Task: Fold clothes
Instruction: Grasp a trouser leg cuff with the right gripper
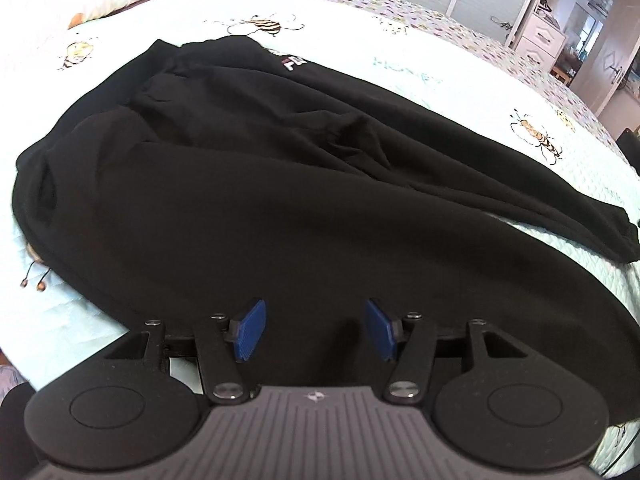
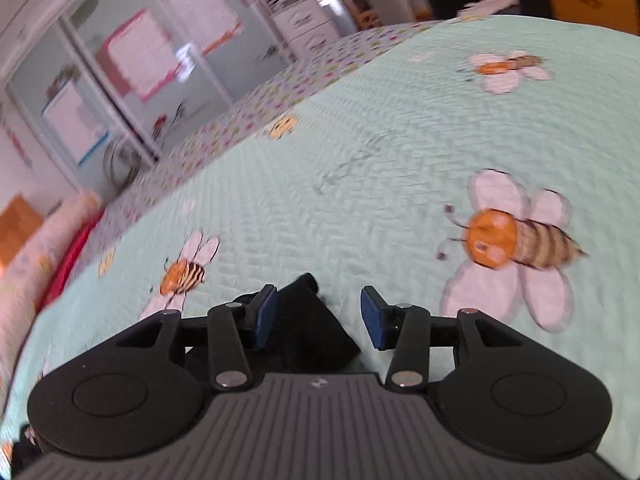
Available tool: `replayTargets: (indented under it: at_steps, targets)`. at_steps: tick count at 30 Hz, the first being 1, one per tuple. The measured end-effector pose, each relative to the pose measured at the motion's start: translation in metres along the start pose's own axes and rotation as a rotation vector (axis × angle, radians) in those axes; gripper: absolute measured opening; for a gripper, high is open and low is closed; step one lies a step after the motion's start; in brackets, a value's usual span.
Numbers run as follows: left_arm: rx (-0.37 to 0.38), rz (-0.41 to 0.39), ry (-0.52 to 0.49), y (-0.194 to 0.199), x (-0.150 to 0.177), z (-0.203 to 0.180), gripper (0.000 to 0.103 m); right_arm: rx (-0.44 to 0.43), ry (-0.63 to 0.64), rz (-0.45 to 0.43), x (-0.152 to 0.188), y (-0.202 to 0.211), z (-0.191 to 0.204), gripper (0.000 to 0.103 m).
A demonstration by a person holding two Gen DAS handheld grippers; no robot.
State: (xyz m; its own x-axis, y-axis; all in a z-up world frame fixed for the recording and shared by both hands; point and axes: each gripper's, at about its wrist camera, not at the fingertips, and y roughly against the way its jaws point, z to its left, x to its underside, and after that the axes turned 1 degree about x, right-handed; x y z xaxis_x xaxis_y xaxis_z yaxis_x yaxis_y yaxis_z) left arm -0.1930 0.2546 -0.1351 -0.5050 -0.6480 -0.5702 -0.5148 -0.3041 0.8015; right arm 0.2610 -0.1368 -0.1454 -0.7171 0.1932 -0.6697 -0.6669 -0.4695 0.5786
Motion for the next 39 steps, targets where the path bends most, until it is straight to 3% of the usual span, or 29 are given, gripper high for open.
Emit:
replayTargets:
  at_steps: [2,3,4,6,12,15,16,18,20,22,24,29,33,35,36,39]
  targets:
    - [0.0,0.0,0.0,-0.003,-0.002,-0.003,0.058,-0.025,0.042,0.049,-0.003,-0.014,0.008,0.038]
    - [0.0,0.001,0.003,-0.004,-0.002,-0.004,0.058,-0.024,0.06,0.079,-0.003,-0.021,0.011,0.028]
    - [-0.001,0.003,0.007,-0.005,-0.002,-0.004,0.058,-0.019,0.076,0.104,-0.003,-0.026,0.015,0.002]
    - [-0.003,0.008,0.015,-0.006,-0.002,-0.005,0.058,0.009,0.095,0.111,-0.003,-0.027,0.023,0.003]
    - [-0.001,0.009,0.042,-0.007,-0.004,-0.005,0.058,-0.03,-0.001,-0.11,-0.036,0.009,0.024,0.003]
    - [0.004,0.0,0.054,-0.005,-0.004,-0.004,0.059,0.003,-0.006,-0.157,-0.041,0.014,0.026,0.006]
    - [0.004,0.0,0.061,-0.005,-0.004,-0.004,0.059,0.012,-0.01,-0.122,-0.039,0.008,0.024,0.018]
    - [0.007,0.001,0.068,-0.004,-0.002,-0.003,0.059,0.03,-0.021,-0.069,-0.035,-0.001,0.021,0.031]
    - [0.012,0.0,0.067,-0.002,0.0,-0.002,0.059,0.054,-0.054,-0.134,-0.027,0.014,0.015,0.031]
    - [0.012,-0.004,0.074,0.001,0.001,0.002,0.059,0.034,-0.13,-0.169,-0.017,0.033,0.003,0.041]
    - [0.008,-0.01,0.094,0.002,0.001,0.007,0.059,-0.007,-0.217,-0.128,-0.001,0.046,-0.011,0.041]
    - [0.016,-0.005,0.119,0.007,0.0,0.007,0.059,-0.009,-0.258,0.033,0.034,0.029,-0.023,0.041]
    - [0.031,-0.012,0.106,0.012,0.001,0.007,0.059,-0.066,-0.389,0.067,0.035,0.003,-0.026,0.033]
    - [0.037,-0.018,0.119,0.015,0.002,0.012,0.059,-0.044,-0.362,0.071,0.033,-0.005,-0.016,0.008]
    - [0.038,-0.023,0.126,0.016,0.002,0.015,0.059,-0.008,-0.337,0.065,0.032,-0.004,-0.011,0.0]
    - [0.033,-0.022,0.154,0.017,0.004,0.023,0.059,0.03,-0.313,0.009,0.034,0.018,-0.004,0.0]
